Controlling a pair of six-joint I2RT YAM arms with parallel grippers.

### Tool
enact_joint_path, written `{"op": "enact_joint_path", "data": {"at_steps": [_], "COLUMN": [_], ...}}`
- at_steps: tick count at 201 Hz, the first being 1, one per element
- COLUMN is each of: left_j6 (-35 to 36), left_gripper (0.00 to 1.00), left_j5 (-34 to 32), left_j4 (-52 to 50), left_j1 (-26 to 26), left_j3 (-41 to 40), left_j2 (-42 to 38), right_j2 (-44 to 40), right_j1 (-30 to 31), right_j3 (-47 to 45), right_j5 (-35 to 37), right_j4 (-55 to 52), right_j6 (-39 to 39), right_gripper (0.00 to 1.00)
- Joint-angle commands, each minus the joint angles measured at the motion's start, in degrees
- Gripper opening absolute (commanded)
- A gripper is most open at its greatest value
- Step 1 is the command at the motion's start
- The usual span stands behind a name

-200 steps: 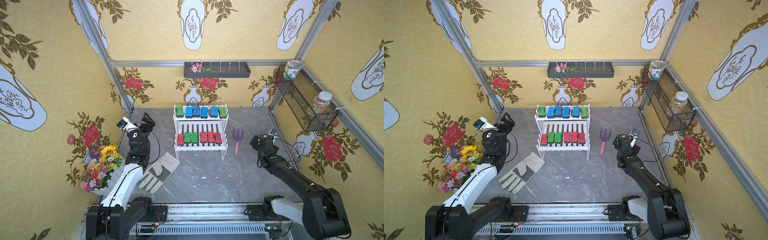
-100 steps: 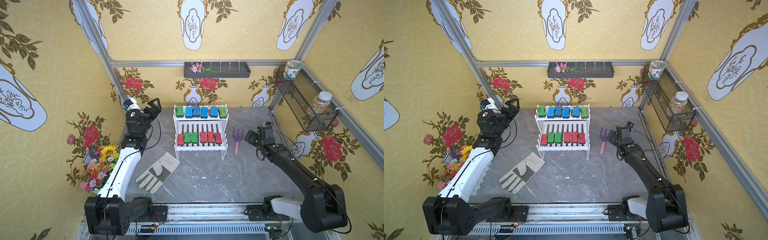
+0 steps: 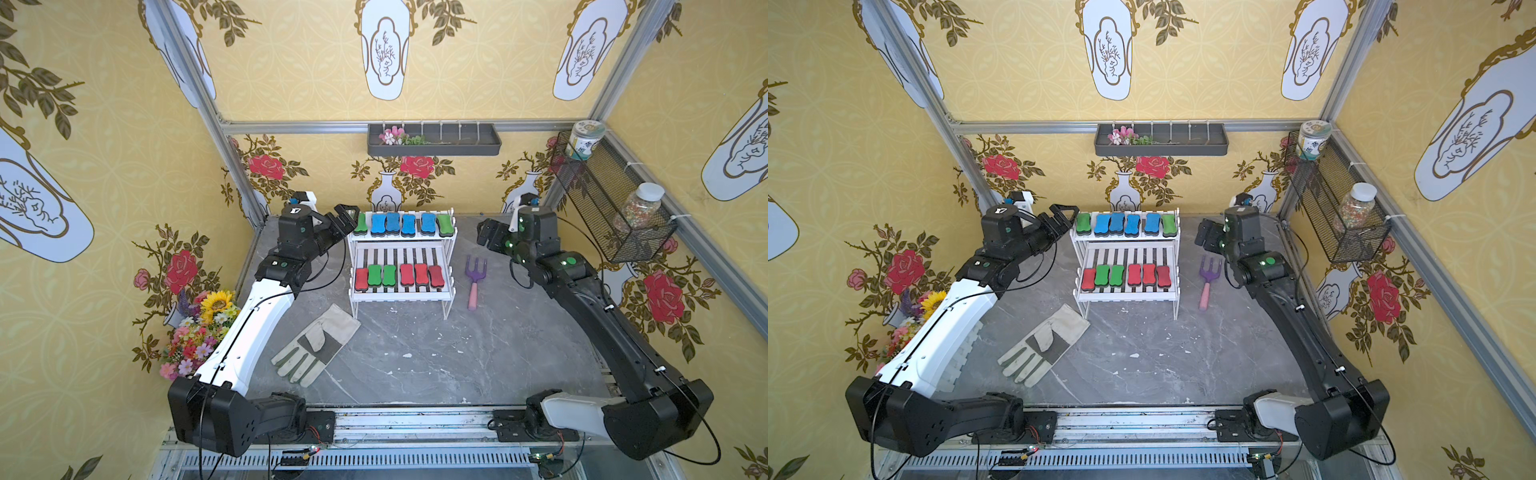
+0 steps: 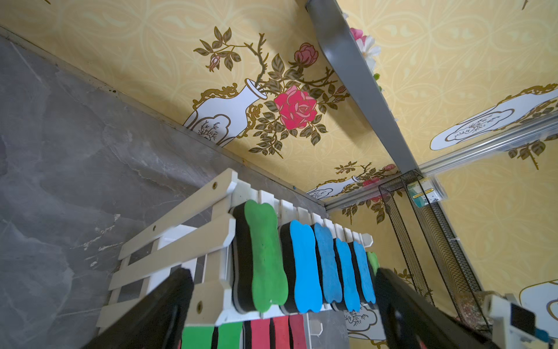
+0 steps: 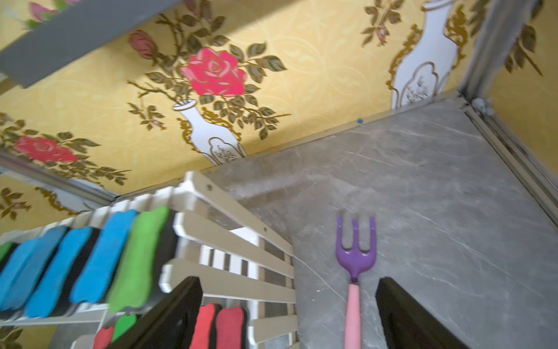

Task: Remove the whiteboard erasers from the shelf
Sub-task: Pick up the whiteboard eraser from the shelf.

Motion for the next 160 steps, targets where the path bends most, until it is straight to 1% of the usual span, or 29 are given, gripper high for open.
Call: {"op": "enact_joint_path", "data": {"at_steps": [1, 15, 24, 34, 51, 64, 83, 105, 120, 146, 160], "left_j6": [2.7, 4.3, 5.5, 6.6, 7.9, 8.2, 8.5, 9.0, 9.2, 9.3, 9.4], "left_gripper": [0.99, 0.99, 0.99, 0.99, 0.99, 0.99, 0.99, 1.0, 0.99, 0.99, 0.99], "left_j5": [0.5, 0.1, -1.5, -2.9, -4.7, -5.0, -5.1, -5.1, -5.1, -5.0, -4.7], "left_j4": [-1.3, -1.6, -2.1, -2.9, -4.1, -4.1, -4.2, -4.1, -3.9, -3.3, -3.0], "left_j1": [-0.1, -0.1, 0.0, -0.1, 0.0, 0.0, 0.0, 0.0, 0.0, 0.0, 0.0], "left_j3": [0.1, 0.9, 1.4, 1.8, 2.3, 1.9, 1.8, 1.6, 1.3, 0.6, 0.1], "left_j2": [-1.6, -2.6, -2.9, -3.0, -2.6, -2.5, -2.4, -2.5, -2.6, -2.8, -2.8], "right_j2": [4.8, 9.1, 10.9, 12.7, 15.9, 18.4, 21.6, 24.5, 25.3, 25.9, 26.5], "right_j1": [3.4, 7.3, 9.7, 11.7, 13.2, 14.0, 14.3, 14.3, 14.3, 14.3, 14.3], "right_j3": [8.6, 14.3, 16.7, 19.0, 22.8, 25.8, 29.5, 32.7, 33.2, 33.0, 33.5], "right_j5": [0.3, 3.1, 6.1, 7.7, 9.1, 10.5, 12.4, 12.6, 12.3, 12.4, 12.3], "right_j4": [-5.0, -8.1, -8.8, -9.1, -10.0, -11.3, -13.3, -16.0, -16.8, -17.2, -17.8], "right_j6": [-3.7, -5.9, -6.8, -7.6, -8.7, -9.8, -10.9, -11.4, -11.3, -11.0, -10.9], "right_gripper": [0.88, 0.85, 0.82, 0.78, 0.7, 0.61, 0.55, 0.55, 0.55, 0.61, 0.62]}}
